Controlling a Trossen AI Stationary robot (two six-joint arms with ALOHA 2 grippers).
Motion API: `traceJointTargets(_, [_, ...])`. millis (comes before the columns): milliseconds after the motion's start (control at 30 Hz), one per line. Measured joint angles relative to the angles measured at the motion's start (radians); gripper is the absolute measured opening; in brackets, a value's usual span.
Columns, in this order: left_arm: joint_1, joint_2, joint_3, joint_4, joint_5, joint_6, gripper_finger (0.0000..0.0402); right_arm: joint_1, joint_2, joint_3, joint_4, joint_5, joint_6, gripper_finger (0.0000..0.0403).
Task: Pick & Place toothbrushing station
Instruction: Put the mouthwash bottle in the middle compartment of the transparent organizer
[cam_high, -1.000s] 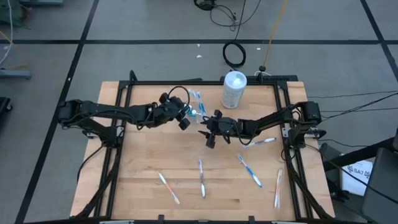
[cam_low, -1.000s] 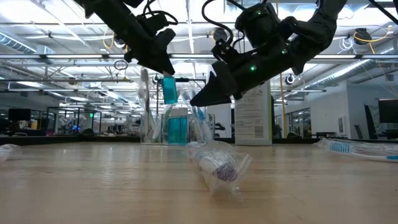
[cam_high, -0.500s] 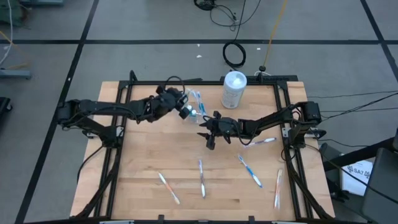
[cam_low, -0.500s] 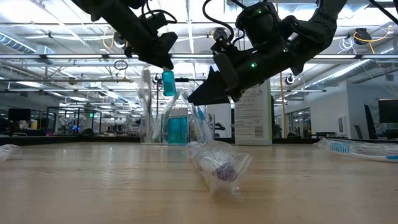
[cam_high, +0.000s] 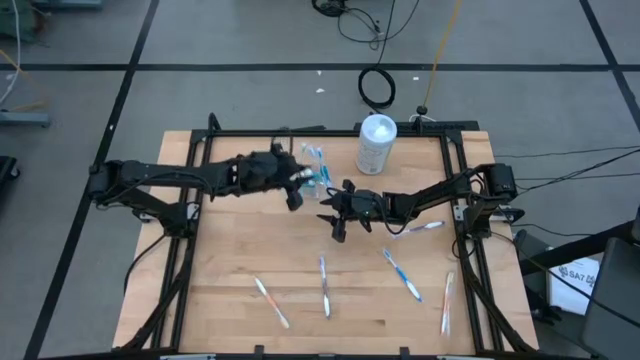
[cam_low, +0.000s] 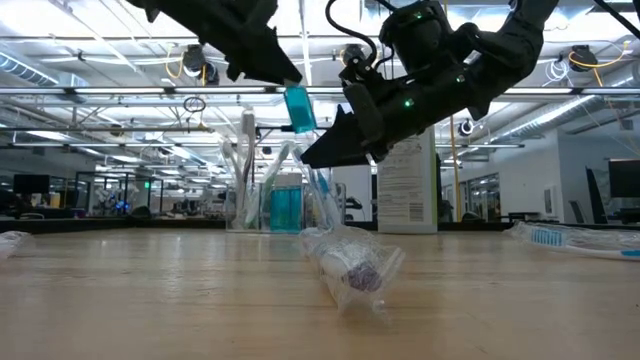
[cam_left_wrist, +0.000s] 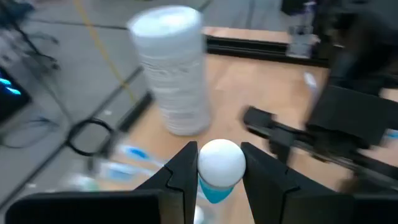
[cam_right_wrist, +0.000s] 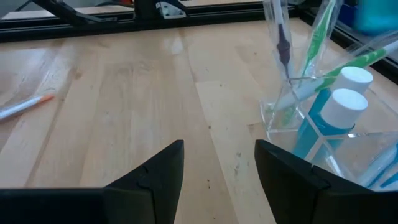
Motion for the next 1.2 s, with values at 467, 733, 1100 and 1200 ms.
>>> traceJointTargets(467, [-0.3, 0.118, -0.002, -0.023, -0.41, -0.33, 0.0104, -0.003, 0.0, 0.0, -0.082, 0.0, 0.001, 0.0188])
traceJointTargets(733, [-0.231, 0.258, -0.002, -0.006, -0.548, -0.409, 0.0104, -0.003, 0.0, 0.0, -0.089, 0.0, 0.002, 0.0187])
traceJointTargets(1100, [-0.191, 0.236, -0.002, -0.013, -0.539, -0.391, 0.0104, -0.003, 0.0, 0.0, -0.093, 0.0, 0.001, 0.0187])
traceJointTargets(1200, [-0.191, 0.232, -0.002, -0.011, -0.539, -0.388, 0.0104, -0.003, 0.0, 0.0, -0.093, 0.0, 0.001, 0.0187])
